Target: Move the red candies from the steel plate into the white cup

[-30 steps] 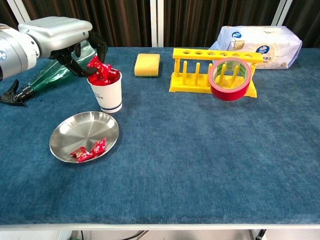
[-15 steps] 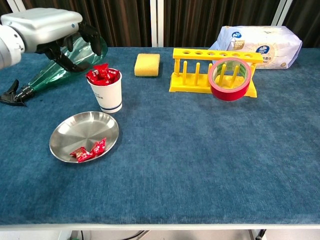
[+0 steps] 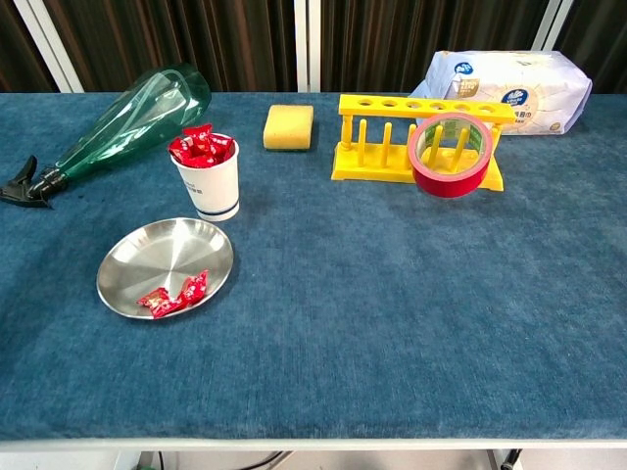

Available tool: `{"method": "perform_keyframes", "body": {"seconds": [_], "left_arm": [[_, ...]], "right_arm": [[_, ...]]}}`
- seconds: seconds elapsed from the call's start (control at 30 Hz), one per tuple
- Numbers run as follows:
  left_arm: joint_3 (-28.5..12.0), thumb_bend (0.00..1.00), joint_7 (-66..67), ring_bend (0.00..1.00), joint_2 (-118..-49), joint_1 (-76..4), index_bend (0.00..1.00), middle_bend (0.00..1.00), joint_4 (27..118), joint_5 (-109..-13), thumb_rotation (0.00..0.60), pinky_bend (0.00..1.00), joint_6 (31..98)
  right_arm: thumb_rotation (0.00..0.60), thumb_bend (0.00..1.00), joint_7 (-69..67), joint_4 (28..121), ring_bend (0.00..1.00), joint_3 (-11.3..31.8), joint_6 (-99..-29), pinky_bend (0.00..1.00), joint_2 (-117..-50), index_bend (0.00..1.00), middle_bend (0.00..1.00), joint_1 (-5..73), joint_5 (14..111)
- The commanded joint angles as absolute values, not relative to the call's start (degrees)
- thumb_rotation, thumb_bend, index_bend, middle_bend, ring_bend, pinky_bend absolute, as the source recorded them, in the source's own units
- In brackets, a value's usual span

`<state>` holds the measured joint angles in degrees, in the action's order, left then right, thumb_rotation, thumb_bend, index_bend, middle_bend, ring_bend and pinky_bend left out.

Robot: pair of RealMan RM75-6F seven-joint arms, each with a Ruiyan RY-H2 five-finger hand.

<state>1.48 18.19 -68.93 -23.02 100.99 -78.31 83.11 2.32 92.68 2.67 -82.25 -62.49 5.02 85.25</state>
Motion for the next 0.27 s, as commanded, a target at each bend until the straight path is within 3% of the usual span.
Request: {"method": "perform_keyframes", "body": {"seconds": [0.03, 0.27], "left_arm": [[5.03, 0.17, 11.62, 0.00, -65.70, -18.18, 0.23, 0.11, 96.34, -83.04, 0.587, 0.21, 87.20], [6.27, 0.15, 7.49, 0.00, -65.11, -13.85, 0.19, 0.07, 92.40, -84.71, 0.549, 0.19, 88.94]], "right_arm": [[0.600, 0.20, 3.07, 92.70, 0.00, 2.77, -82.59, 0.00, -62.73, 0.00, 0.00, 4.88, 85.10], [0.600, 0.20, 4.45, 92.83, 0.00, 2.82, -82.06, 0.00, -63.09, 0.00, 0.00, 5.06, 84.62]]}}
